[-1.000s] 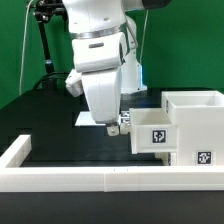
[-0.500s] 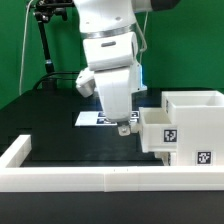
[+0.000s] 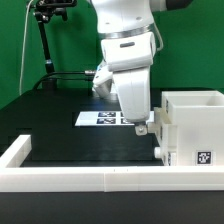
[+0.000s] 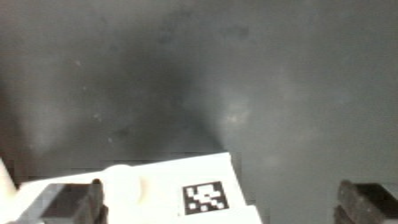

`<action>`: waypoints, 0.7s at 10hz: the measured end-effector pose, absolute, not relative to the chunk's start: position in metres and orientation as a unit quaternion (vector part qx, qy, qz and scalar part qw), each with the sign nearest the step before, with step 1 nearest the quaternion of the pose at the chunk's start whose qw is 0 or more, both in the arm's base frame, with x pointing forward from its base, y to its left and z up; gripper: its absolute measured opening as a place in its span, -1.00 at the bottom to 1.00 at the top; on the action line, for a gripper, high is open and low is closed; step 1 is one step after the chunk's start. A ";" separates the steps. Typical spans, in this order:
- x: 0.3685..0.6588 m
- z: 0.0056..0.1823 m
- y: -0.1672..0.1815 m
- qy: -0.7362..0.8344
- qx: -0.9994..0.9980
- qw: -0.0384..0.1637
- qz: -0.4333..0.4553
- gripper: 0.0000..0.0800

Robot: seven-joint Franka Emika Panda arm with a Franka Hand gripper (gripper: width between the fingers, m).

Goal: Assemble drawer

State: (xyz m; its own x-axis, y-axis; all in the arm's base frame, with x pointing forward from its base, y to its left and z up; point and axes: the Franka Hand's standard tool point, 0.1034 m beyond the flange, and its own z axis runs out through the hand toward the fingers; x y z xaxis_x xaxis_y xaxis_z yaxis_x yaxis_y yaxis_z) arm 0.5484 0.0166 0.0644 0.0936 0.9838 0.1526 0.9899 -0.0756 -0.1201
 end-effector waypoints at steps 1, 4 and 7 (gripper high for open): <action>0.548 0.064 0.022 -0.667 -0.738 0.098 -0.015 0.62; 0.544 0.064 0.011 -0.662 -0.743 0.098 -0.013 0.62; 0.512 0.063 0.000 -0.651 -0.754 0.090 -0.009 0.62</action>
Offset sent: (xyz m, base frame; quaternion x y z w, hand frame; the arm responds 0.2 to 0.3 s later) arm -0.0163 -0.0275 0.0017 0.0139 -0.0084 -0.0249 0.9996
